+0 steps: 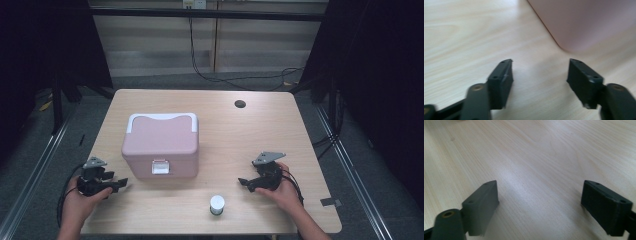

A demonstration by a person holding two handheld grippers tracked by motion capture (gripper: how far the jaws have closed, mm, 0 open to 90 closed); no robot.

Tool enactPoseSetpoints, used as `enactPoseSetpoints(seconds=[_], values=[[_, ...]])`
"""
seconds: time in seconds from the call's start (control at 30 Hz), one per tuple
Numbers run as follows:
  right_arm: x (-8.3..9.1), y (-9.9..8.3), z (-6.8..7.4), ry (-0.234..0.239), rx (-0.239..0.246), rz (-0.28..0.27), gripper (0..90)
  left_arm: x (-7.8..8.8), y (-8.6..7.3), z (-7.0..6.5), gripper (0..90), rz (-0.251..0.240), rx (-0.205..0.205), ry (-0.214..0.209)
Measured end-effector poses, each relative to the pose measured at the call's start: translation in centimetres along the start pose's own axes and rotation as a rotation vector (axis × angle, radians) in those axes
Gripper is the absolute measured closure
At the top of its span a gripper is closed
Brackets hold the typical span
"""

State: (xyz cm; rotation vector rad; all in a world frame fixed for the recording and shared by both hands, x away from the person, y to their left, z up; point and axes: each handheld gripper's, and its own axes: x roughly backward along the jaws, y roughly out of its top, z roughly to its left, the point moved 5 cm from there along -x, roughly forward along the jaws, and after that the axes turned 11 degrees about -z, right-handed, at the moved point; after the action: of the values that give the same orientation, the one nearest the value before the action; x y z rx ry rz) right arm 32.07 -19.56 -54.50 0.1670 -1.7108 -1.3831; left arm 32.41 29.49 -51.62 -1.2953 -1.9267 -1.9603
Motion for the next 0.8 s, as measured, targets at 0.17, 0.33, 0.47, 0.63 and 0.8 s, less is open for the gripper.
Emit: enactPoseSetpoints(seconds=[0.17,0.33,0.47,0.63,0.8], values=[[0.1,1.3,-0.1,0.025,-0.015,-0.025,27.2,1.0,1.9,1.5,55.9,0.054,0.094,-0.007],[-0.2,2.9,0.1,0.040,0.003,-0.053,29.7,0.5,3.4,1.9,75.1,0.160,0.153,-0.014],[-0.9,3.7,0.8,0.060,0.029,-0.050,28.2,0.2,4.7,2.0,77.9,0.188,0.142,-0.024],[-2.2,4.9,2.1,0.106,0.065,-0.040,25.8,0.2,6.8,1.9,82.9,0.185,0.118,-0.019],[-2.9,6.0,2.7,0.120,0.088,-0.040,23.7,-0.1,8.7,1.8,90.0,0.170,0.144,-0.029]])
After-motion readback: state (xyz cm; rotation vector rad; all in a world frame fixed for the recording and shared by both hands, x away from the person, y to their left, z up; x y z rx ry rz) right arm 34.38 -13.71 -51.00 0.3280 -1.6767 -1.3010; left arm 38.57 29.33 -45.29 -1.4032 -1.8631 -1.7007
